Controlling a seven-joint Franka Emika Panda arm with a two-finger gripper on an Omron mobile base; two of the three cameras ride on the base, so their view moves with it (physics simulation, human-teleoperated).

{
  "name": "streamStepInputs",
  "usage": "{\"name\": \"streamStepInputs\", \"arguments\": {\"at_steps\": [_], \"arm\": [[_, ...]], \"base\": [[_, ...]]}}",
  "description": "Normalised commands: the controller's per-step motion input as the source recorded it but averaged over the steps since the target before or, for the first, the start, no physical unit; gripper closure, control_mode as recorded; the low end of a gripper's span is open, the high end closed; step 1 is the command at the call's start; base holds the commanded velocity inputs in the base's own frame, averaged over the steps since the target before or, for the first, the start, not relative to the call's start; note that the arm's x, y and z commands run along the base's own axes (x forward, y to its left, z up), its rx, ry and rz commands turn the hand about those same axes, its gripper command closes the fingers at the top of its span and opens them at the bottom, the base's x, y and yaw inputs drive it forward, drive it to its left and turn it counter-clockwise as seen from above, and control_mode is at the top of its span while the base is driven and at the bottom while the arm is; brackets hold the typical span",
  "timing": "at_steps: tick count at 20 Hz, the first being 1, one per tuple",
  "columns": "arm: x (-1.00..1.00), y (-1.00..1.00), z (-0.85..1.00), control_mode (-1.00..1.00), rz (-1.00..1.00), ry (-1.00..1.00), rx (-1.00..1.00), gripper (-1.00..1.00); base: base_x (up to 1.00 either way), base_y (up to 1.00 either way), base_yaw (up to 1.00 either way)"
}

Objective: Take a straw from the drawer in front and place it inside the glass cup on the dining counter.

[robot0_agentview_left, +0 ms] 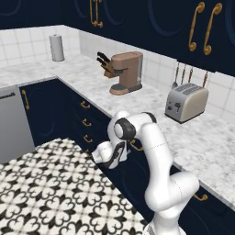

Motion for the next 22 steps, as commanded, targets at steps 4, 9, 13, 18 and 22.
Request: {"name": "streamStepInputs", "arguments": {"at_steps": [4, 9, 13, 18, 22], "arm": [[0.17, -0.32, -0.24, -1.0, 0.0, 0.0, 0.01, -1.0], [0.0, -0.41, -0.19, -1.0, 0.0, 0.0, 0.02, -1.0], [0.0, -0.34, -0.14, -1.0, 0.0, 0.0, 0.04, -1.0], [-0.03, -0.26, -0.03, -1.0, 0.0, -0.02, 0.08, -1.0], [-0.02, -0.08, 0.0, -1.0, 0.0, 0.0, 0.12, 1.0]], "base": [[0.0, 0.0, 0.0], [0.0, 0.0, 0.0], [0.0, 0.0, 0.0], [0.0, 0.0, 0.0], [0.0, 0.0, 0.0]]}}
